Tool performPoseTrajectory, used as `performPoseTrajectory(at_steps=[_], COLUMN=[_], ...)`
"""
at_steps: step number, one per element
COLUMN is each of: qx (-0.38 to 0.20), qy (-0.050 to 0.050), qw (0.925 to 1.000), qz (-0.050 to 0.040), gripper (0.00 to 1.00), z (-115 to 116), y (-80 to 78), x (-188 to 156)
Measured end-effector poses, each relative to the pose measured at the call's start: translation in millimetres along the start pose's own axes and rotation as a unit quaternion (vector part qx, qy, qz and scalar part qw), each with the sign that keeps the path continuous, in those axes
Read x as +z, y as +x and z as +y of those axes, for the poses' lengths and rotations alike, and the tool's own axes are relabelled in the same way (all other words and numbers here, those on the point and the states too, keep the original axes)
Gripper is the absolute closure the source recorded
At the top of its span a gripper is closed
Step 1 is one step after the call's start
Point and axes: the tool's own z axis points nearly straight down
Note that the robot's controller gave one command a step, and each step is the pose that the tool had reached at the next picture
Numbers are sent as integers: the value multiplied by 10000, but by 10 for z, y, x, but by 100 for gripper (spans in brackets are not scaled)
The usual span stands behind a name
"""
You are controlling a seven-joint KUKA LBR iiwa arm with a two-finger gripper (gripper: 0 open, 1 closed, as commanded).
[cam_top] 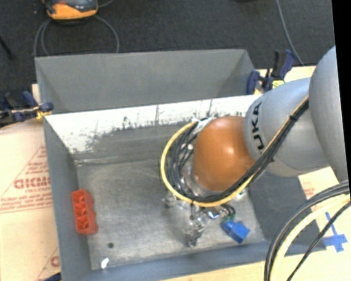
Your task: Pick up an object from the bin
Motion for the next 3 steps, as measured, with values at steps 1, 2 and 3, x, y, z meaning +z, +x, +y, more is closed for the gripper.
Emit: performPoseTrajectory(at_steps=[1, 2, 3], qx=[-643, -1341, -1318], qy=[41, 5, 8], qw=[9979, 9910, 9913], qz=[-3, 0, 1], gripper=[0, 0, 100], z=[-1163, -1233, -1242], y=[-215, -353, -349], x=[-621, -149, -156])
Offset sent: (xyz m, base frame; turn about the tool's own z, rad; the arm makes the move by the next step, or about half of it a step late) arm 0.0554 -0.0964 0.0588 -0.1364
